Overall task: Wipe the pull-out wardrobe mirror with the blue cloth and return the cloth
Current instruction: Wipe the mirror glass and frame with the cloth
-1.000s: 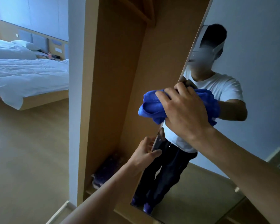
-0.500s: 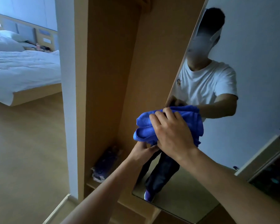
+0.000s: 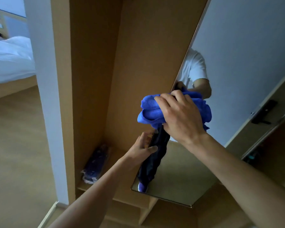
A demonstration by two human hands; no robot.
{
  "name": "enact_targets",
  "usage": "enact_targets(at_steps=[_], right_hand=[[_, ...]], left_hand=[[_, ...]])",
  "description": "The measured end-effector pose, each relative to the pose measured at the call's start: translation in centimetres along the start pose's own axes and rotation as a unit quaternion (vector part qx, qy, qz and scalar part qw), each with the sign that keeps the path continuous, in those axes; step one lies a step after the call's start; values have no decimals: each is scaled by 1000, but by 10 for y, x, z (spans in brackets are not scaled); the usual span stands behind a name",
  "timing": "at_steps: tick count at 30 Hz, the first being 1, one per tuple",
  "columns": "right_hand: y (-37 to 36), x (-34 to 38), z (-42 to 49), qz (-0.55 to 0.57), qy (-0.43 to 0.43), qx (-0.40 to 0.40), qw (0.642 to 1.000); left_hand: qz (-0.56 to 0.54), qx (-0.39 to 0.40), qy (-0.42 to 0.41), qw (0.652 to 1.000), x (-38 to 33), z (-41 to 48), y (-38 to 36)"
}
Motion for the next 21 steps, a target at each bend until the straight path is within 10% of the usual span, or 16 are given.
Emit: enact_targets(at_steps=[21], right_hand=[[-87,48,-66,4,1,128,992]], left_hand=[[-83,57,65,993,77,-14,-10]])
Point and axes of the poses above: each hand's wrist, its own z-axis towards the middle knuckle, its own y-axis out of the back of the hand, x = y × z, the point moved 10 cm from there along z, towards the middle knuckle, and after that the axes turned 12 degrees about -y, right-handed, at the moved point
